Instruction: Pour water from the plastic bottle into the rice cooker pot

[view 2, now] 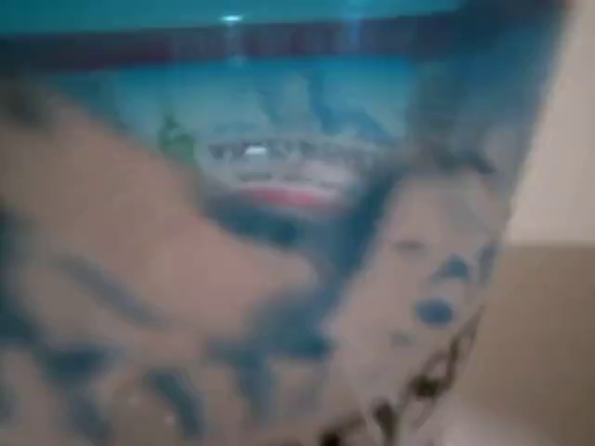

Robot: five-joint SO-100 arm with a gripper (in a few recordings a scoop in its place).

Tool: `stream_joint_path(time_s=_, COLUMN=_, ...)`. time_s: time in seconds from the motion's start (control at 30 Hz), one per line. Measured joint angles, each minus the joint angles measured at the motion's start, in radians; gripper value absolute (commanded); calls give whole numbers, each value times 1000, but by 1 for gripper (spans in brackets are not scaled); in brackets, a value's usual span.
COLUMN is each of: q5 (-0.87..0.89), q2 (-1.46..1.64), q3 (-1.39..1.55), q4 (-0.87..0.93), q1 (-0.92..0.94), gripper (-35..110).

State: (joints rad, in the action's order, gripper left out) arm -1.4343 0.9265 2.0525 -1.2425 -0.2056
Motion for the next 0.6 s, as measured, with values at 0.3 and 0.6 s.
stream_joint_path(time_s=0.3, q5=0, q2=-141, q3=-184, q4=-3, q1=37, gripper=40)
stream_joint_path(time_s=0.6, q5=0, q2=-143, q3=-198, q4=-44, q1=57, gripper=45)
